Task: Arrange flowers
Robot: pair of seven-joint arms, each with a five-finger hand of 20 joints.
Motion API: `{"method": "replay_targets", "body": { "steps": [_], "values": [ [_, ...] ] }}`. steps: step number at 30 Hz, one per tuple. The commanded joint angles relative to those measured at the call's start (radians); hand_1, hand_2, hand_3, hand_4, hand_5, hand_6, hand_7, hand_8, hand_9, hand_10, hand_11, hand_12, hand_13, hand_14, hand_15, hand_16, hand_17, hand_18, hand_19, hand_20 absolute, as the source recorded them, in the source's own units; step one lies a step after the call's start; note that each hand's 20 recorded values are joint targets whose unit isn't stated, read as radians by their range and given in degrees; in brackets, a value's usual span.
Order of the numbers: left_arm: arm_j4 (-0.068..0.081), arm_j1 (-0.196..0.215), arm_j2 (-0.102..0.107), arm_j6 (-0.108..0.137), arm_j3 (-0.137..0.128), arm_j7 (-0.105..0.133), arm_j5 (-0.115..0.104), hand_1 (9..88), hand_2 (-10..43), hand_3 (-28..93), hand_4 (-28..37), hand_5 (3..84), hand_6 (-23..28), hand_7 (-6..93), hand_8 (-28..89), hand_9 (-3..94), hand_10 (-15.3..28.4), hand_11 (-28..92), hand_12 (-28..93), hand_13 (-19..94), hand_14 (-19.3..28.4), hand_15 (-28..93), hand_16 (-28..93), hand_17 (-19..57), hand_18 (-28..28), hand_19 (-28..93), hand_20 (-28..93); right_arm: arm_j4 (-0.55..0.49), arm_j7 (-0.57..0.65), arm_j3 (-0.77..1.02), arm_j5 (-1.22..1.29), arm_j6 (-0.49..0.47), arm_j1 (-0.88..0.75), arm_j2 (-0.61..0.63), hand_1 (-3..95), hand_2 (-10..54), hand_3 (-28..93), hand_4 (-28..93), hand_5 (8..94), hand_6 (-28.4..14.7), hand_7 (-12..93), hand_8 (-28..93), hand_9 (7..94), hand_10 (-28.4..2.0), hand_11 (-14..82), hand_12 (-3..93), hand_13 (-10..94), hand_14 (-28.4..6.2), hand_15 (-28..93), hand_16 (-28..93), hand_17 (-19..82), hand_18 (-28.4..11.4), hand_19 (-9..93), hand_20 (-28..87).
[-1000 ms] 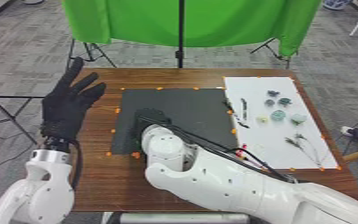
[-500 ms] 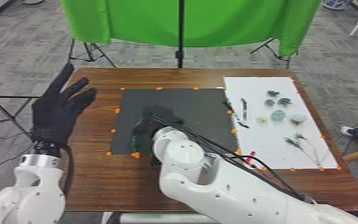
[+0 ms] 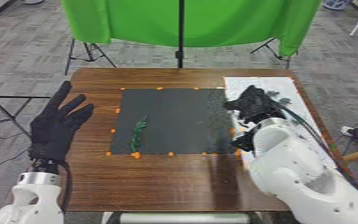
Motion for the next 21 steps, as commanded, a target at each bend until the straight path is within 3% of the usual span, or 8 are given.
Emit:
{"method": "replay_targets", "body": {
  "steps": [1, 9, 17, 21],
  "values": [
    [-0.013, 0.035, -0.004, 0.022, 0.005, 0.005, -0.012, 21.7, 5.2, 76, -28.3, 31.0, 2.1, 10.8, -10, 28.3, 17.1, 19, 11, 22, 28.1, 46, -7, -8.9, 28.4, 48, 24, 0.061, 0.146, 0.231, -0.180, 0.060, -0.293, 0.206, 33.1, -3.9, 72, -25, 68.3, -5.8, 12, -11, 74.4, -18.3, 35.1, 17.3, 69, -15.1, 68, 14, 31, -28.4, 87, 16],
    [-0.014, 0.037, 0.013, 0.034, 0.016, 0.035, -0.027, 21.7, 5.3, 76, -28.3, 30.9, 2.1, 10.9, -10, 28.3, 17.1, 19, 11, 22, 28.1, 46, -7, -8.8, 28.4, 48, 24, 0.089, 0.168, 0.323, -0.144, -0.068, -0.391, 0.237, 33.5, -5.4, 73, -25, 64.2, -5.4, 12, -11, 71.3, -18.8, 35.2, 17.0, 66, -15.6, 69, 14, 30, -28.4, 86, 16],
    [-0.009, 0.032, -0.017, 0.021, 0.010, 0.006, -0.014, 21.8, 5.3, 76, -28.3, 30.8, 2.0, 11.0, -11, 28.3, 17.2, 19, 11, 22, 28.2, 46, -7, -8.9, 28.4, 48, 24, 0.133, 0.178, 0.266, -0.130, -0.100, -0.380, 0.229, 34.4, -7.9, 72, -25, 63.8, -3.7, 12, -11, 69.7, -19.1, 34.7, 16.7, 65, -15.8, 70, 13, 29, -28.4, 84, 17],
    [-0.007, 0.024, -0.021, 0.016, 0.012, 0.000, -0.013, 21.8, 5.3, 76, -28.3, 30.8, 2.1, 10.9, -11, 28.3, 17.2, 19, 11, 22, 28.2, 46, -7, -8.9, 28.4, 48, 24, 0.181, 0.198, 0.208, -0.140, -0.119, -0.340, 0.240, 35.5, -8.5, 72, -25, 64.4, -3.2, 12, -11, 69.7, -19.1, 34.6, 16.6, 65, -15.7, 71, 13, 29, -28.4, 84, 18]
  ]
}}
